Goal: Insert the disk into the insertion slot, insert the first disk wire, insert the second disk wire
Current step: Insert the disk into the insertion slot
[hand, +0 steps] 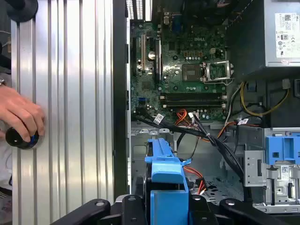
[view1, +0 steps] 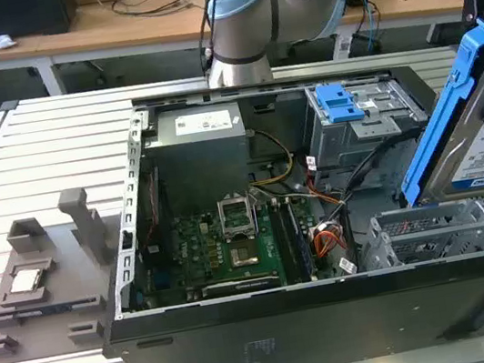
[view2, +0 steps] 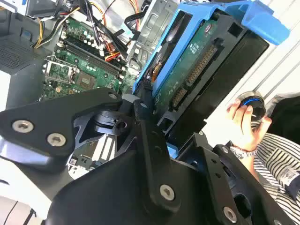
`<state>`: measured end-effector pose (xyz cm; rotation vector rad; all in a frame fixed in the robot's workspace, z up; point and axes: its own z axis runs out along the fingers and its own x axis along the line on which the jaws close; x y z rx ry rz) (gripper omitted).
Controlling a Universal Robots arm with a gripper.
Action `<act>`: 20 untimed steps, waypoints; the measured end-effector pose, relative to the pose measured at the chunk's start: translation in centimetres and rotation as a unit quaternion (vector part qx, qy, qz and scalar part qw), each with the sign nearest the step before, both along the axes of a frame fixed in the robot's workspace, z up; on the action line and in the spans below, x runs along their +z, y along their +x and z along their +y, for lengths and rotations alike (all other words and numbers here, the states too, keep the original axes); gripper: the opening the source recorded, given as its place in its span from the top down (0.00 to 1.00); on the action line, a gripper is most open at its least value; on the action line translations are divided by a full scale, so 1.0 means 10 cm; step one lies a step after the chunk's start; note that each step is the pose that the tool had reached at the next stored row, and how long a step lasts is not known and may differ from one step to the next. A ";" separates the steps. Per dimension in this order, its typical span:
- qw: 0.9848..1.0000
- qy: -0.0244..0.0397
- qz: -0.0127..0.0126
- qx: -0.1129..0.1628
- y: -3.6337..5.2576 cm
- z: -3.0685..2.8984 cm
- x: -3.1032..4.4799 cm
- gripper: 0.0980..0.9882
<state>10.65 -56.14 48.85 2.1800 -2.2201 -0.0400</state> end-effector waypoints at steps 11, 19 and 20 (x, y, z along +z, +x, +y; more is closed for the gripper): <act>1.000 0.000 0.000 0.000 0.000 0.000 -0.087 0.70; 1.000 0.000 0.000 0.000 0.000 0.000 -0.147 0.70; 1.000 0.000 0.000 0.000 0.000 0.000 -0.150 0.70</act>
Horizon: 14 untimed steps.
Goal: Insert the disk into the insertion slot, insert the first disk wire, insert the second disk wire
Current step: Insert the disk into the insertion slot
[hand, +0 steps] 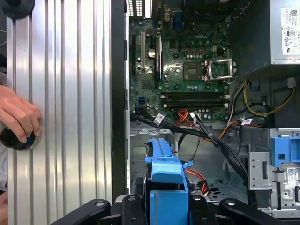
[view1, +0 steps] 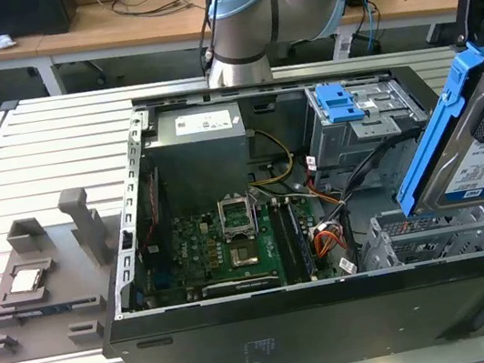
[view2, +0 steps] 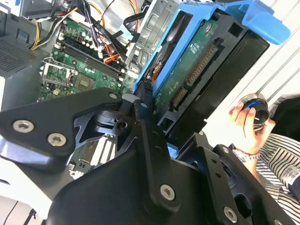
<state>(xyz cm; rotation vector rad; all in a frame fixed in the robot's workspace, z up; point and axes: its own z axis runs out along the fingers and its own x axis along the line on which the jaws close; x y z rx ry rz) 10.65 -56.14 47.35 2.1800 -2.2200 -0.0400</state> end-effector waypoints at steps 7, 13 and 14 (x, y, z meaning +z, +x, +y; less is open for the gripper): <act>1.000 0.000 0.000 0.000 0.000 0.000 -0.024 0.70; 1.000 0.000 0.000 0.000 0.000 0.000 -0.063 0.70; 1.000 0.000 0.000 0.000 0.000 0.000 -0.067 0.70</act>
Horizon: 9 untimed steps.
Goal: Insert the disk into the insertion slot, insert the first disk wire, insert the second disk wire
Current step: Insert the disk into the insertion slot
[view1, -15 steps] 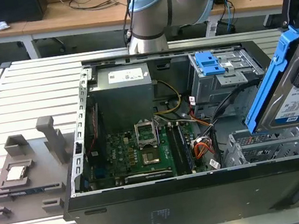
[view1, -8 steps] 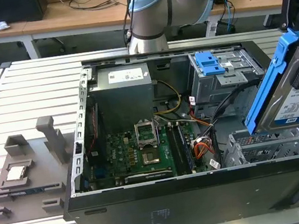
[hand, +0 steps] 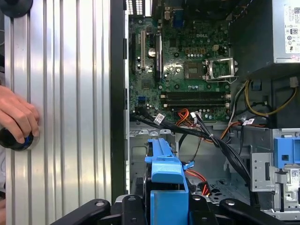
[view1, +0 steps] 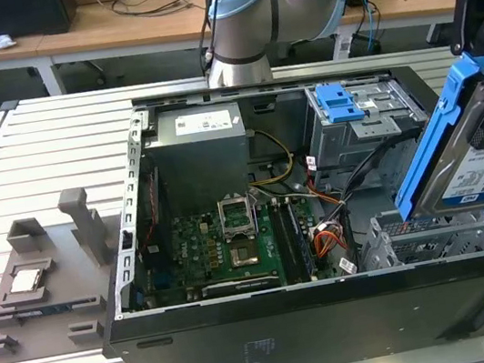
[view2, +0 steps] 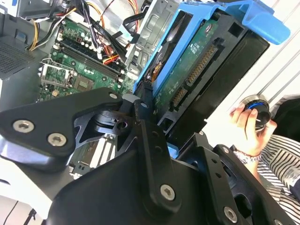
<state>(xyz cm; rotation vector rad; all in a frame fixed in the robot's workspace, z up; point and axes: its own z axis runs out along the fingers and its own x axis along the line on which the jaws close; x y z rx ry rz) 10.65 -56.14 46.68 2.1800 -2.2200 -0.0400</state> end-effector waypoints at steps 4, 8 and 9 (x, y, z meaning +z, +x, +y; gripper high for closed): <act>1.000 0.000 0.000 0.000 0.000 0.000 -0.019 0.70; 1.000 0.000 0.000 0.000 0.000 0.000 -0.046 0.70; 1.000 0.000 0.000 0.000 0.000 0.000 -0.050 0.70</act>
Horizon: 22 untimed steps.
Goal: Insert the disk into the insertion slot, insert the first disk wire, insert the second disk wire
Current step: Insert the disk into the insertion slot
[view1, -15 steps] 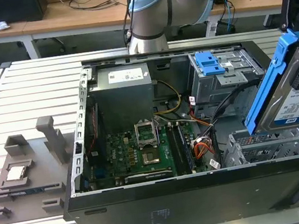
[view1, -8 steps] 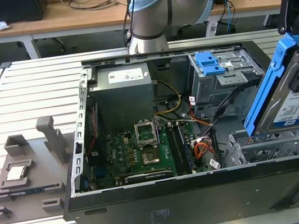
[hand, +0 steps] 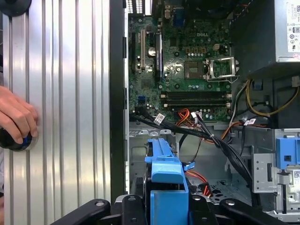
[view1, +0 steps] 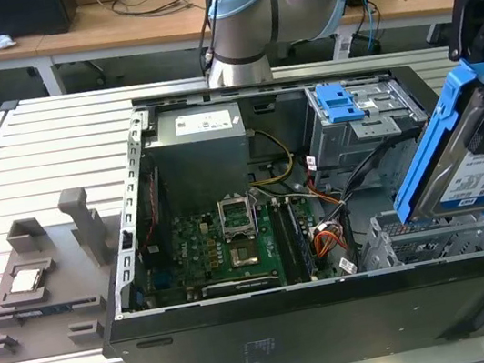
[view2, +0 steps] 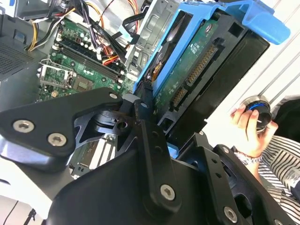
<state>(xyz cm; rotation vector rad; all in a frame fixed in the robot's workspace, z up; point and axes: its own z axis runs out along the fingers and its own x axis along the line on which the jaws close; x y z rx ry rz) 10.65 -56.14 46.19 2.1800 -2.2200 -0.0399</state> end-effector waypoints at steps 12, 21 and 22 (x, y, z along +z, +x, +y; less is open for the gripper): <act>1.000 0.000 0.000 0.000 0.000 0.000 -0.077 0.70; 1.000 0.000 0.000 0.000 0.000 0.000 -0.171 0.70; 1.000 0.000 0.000 0.000 0.000 0.000 -0.180 0.70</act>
